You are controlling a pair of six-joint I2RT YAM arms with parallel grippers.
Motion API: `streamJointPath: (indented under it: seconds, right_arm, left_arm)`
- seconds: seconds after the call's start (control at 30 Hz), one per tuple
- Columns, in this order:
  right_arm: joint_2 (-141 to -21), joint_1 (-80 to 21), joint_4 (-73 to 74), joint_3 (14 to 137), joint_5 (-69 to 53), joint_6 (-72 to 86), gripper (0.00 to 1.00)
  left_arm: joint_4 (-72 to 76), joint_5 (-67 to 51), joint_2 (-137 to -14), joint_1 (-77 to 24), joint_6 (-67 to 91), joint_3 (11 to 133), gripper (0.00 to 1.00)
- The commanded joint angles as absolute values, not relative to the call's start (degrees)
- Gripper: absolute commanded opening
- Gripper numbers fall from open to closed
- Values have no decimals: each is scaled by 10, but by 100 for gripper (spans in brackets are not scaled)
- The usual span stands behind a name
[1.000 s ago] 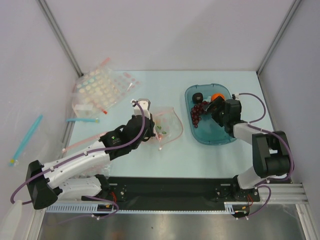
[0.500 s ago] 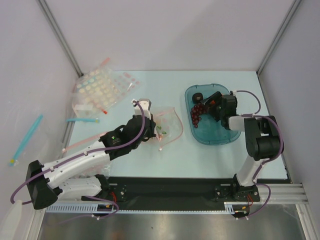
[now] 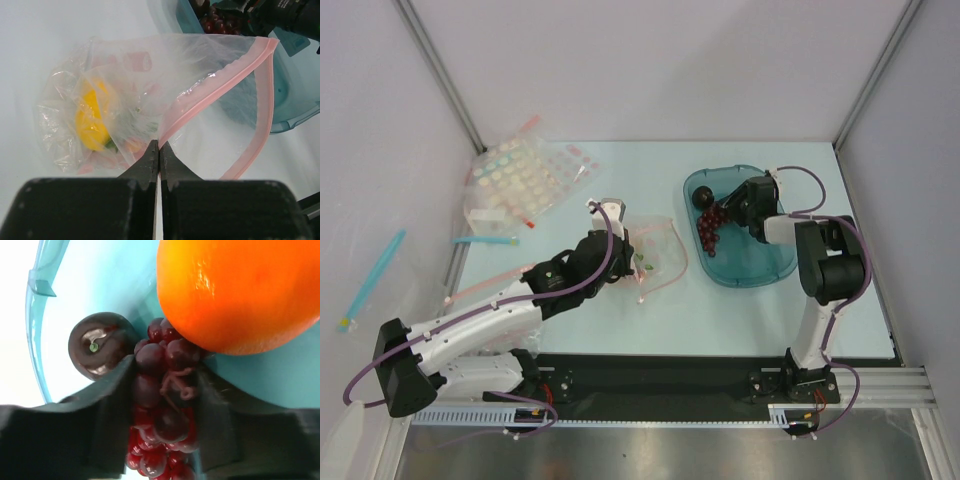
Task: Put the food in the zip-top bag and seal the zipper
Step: Pick up the fake fruit from the bin, then place the fake fruit in the zipper food storage bag.
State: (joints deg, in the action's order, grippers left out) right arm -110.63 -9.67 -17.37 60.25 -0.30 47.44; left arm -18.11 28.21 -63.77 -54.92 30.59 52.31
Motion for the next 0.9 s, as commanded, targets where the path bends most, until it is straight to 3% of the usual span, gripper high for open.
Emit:
streamJointPath:
  seconds: [0.0, 0.1, 0.53, 0.87]
  right_arm:
    - [-1059, -101, -192, 581, -9, 460, 40]
    - [-1009, -94, -221, 543, -28, 464, 19]
    - [-732, -105, -351, 415, -127, 461, 14]
    - [-513, -226, -325, 406, -129, 370, 14]
  left_arm:
    - [-169, 283, -631, -546, 313, 541, 0]
    - [-170, 287, -628, -546, 313, 541, 0]
    - [-171, 282, -623, -546, 311, 541, 0]
    - [-172, 282, -626, -545, 311, 543, 0]
